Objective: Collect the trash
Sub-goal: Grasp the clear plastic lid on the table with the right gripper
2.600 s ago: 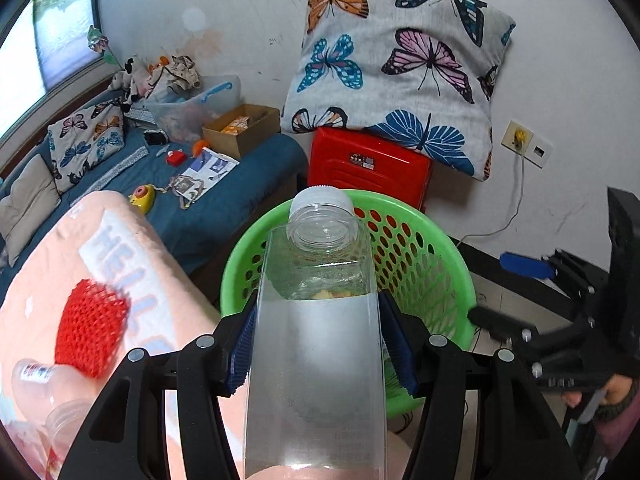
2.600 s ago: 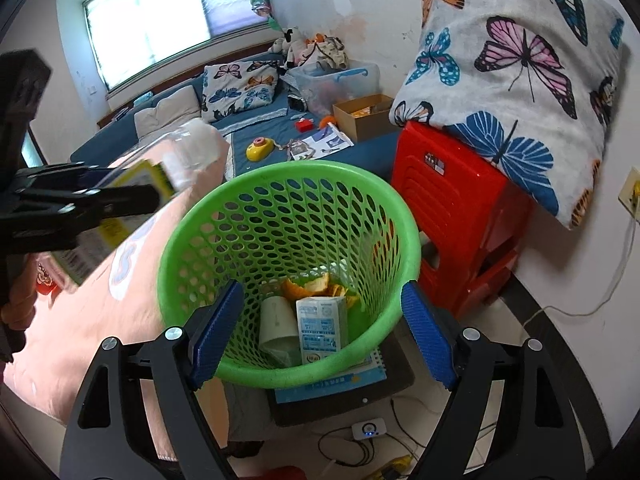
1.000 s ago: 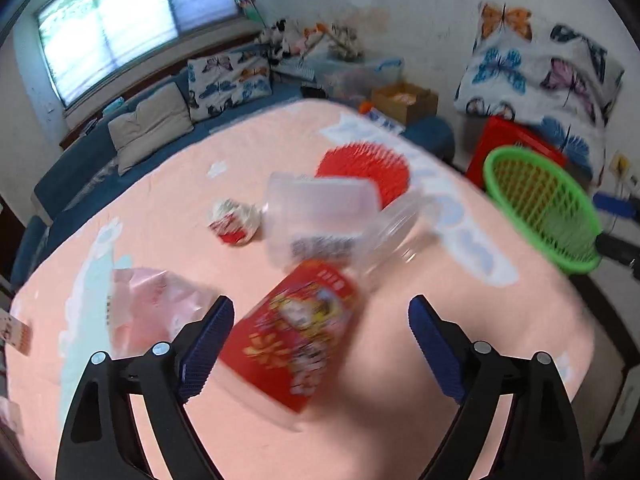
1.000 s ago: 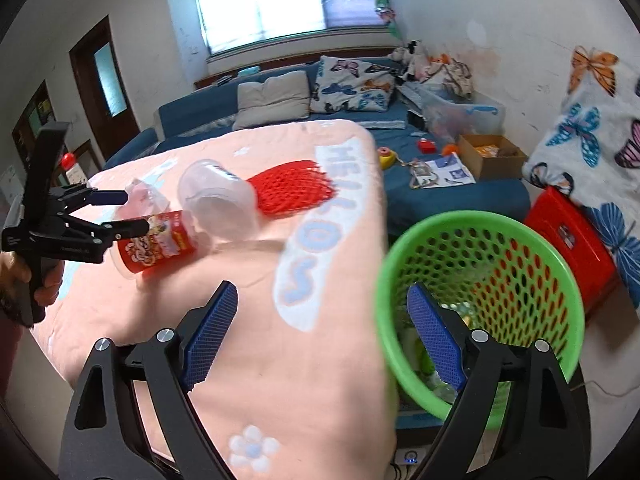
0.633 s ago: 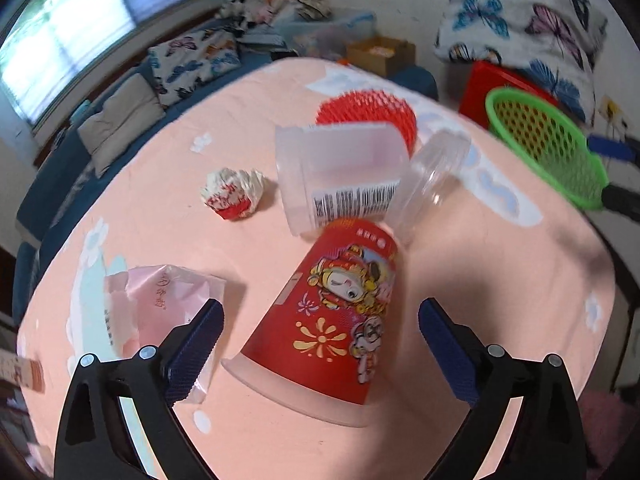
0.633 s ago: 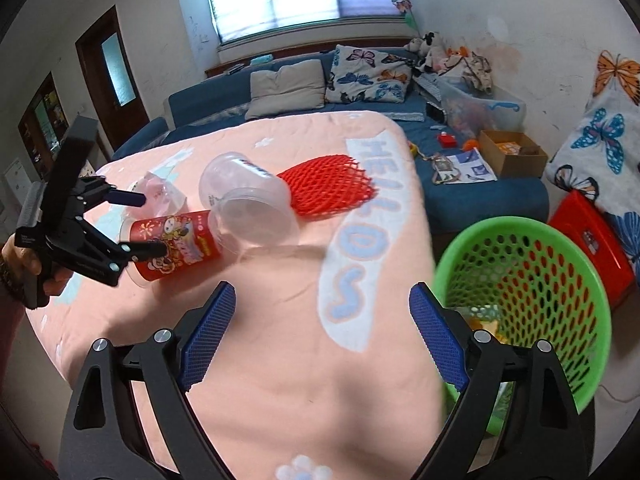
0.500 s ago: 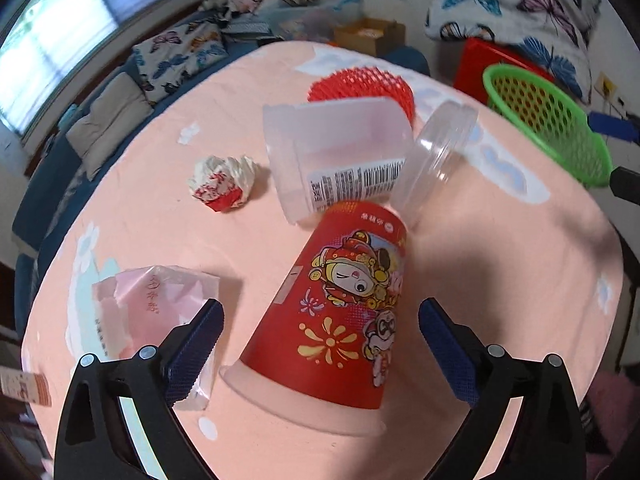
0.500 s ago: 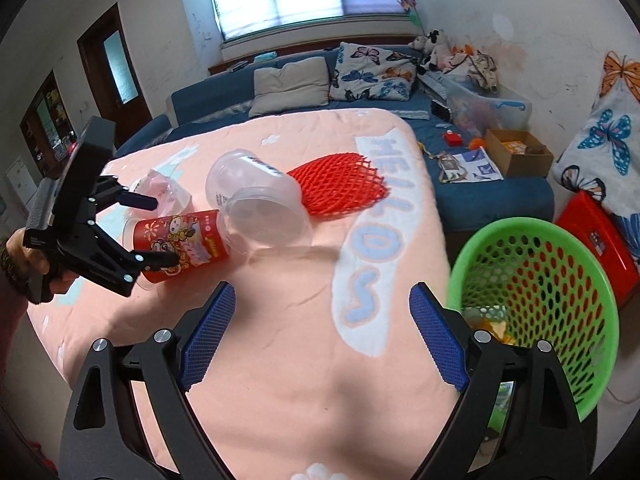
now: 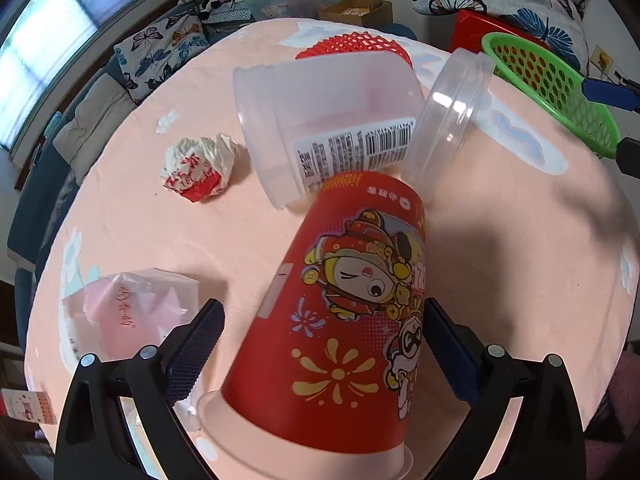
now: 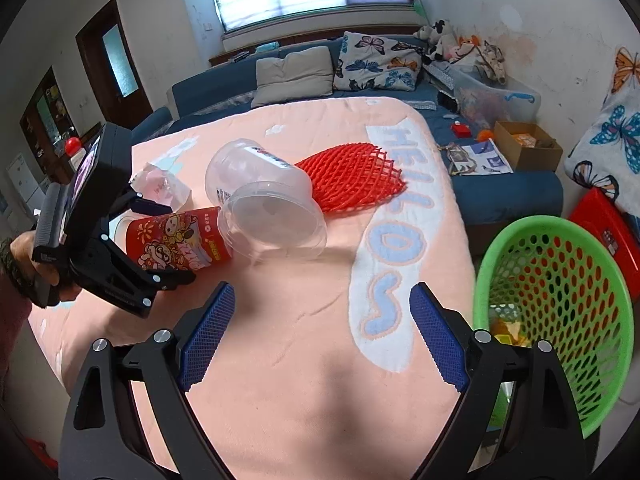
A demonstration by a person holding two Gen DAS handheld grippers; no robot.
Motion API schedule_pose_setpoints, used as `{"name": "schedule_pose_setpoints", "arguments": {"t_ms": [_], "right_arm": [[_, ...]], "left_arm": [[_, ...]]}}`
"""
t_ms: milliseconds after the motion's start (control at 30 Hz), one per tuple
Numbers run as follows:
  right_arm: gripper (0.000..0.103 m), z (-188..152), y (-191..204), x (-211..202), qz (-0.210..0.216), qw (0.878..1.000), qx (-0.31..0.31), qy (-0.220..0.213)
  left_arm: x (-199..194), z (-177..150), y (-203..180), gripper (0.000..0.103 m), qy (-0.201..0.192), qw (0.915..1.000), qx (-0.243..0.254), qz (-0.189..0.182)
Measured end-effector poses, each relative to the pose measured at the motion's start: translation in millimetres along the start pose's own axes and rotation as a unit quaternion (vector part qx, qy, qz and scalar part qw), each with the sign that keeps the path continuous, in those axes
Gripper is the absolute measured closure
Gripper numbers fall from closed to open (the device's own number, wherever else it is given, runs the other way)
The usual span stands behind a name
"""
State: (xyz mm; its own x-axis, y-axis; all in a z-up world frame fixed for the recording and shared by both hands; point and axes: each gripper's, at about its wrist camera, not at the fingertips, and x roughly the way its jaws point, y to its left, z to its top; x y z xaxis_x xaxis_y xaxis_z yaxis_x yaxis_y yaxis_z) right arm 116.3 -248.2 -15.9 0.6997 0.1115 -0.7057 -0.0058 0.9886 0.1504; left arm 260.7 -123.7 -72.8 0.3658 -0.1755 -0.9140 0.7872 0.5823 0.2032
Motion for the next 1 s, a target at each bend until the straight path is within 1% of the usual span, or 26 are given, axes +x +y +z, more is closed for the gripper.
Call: {"name": "schedule_pose_setpoints", "arguments": {"t_ms": [33, 67, 100, 167, 233, 300, 500, 700, 867, 1000], "right_arm": [[0.015, 0.1, 0.6, 1.5, 0.001, 1.0, 0.0, 0.001], [0.015, 0.3, 1.4, 2.7, 0.001, 1.0, 0.0, 0.002], [0.015, 0.7, 1.9, 3.5, 0.002, 1.0, 0.0, 0.002], [0.014, 1.7, 3.7, 5.4, 0.003, 1.0, 0.001, 0.002], [0.012, 2.5, 6.1, 7.4, 0.006, 1.0, 0.001, 0.002], [0.012, 3.5, 8.8, 8.5, 0.008, 1.0, 0.001, 0.0], [0.006, 9.4, 19.5, 19.5, 0.018, 1.0, 0.001, -0.001], [0.006, 17.4, 31.6, 38.5, 0.024, 1.0, -0.002, -0.001], [0.005, 25.6, 38.1, 53.0, 0.024, 1.0, 0.005, -0.007], [0.005, 33.1, 40.0, 63.8, 0.017, 1.0, 0.014, -0.012]], "left_arm": [[0.1, -0.8, -0.3, 0.01, -0.003, 1.0, 0.0, 0.003], [-0.1, -1.1, -0.1, 0.018, -0.006, 1.0, -0.001, 0.003], [-0.3, -2.0, 0.3, 0.021, -0.006, 1.0, -0.005, -0.001], [-2.2, -3.3, 0.4, 0.021, -0.012, 0.9999, -0.009, 0.004], [-3.9, -6.0, -0.8, 0.022, -0.017, 0.9998, -0.011, 0.006], [-7.7, -8.5, -1.7, 0.025, -0.025, 0.9995, -0.015, 0.008], [-25.2, -20.3, -1.1, 0.026, -0.047, 0.9981, -0.038, 0.01], [-44.4, -36.9, 5.6, 0.027, -0.068, 0.9954, -0.065, 0.016], [-60.4, -52.7, 11.8, 0.027, -0.082, 0.9933, -0.078, 0.022], [-68.3, -59.9, 17.0, 0.027, -0.091, 0.9915, -0.09, 0.024]]}}
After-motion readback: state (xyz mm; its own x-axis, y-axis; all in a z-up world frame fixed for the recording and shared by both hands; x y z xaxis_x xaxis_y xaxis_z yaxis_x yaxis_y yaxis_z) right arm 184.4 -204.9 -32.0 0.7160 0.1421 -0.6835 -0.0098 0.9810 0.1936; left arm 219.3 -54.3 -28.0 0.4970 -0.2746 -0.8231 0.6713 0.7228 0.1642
